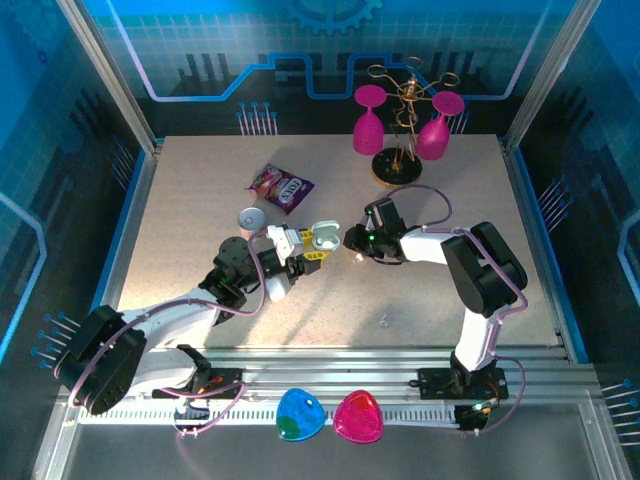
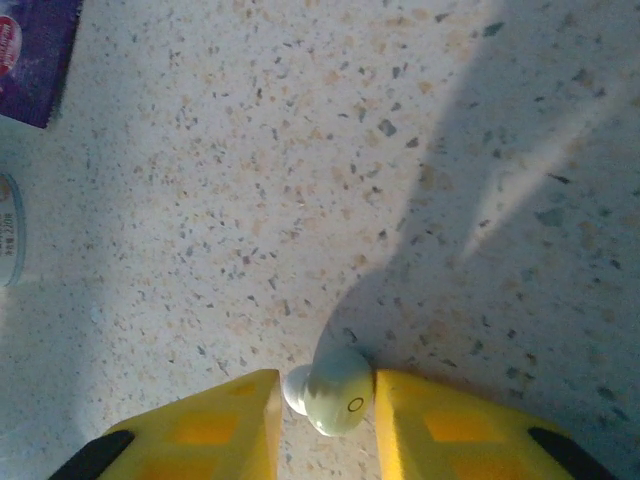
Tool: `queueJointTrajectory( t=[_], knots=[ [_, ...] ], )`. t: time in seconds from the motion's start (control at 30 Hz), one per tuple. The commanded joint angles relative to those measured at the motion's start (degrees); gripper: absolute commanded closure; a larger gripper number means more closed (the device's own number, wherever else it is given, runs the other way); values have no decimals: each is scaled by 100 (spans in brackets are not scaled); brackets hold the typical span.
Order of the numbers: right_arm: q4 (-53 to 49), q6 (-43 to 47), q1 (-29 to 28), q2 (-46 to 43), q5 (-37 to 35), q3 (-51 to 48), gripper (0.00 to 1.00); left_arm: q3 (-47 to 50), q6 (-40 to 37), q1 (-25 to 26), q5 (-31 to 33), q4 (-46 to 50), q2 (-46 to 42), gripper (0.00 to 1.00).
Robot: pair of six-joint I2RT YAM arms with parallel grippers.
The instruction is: Insert wireless bluetooth earbuds into charging case
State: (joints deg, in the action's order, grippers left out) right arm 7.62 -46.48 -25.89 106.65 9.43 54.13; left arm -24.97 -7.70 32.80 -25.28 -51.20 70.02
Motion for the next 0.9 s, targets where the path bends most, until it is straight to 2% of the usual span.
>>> queueJointTrajectory(
  t=[0.0,0.43,0.6,0.87],
  knots=[
    [258,-54,84,152,166,137,72,-88,-117,-16,-60,-30,-32,72],
    [662,-189,152,418,487,137,75,-99,-152,-11,-47,-30,3,72],
    [549,-87,146,463,492,153,78,-94,-140,-16,-45,-44,37,72],
    [64,298,120,449,361,245,79,-89,-139,-12,-36,-48,47,72]
  ],
)
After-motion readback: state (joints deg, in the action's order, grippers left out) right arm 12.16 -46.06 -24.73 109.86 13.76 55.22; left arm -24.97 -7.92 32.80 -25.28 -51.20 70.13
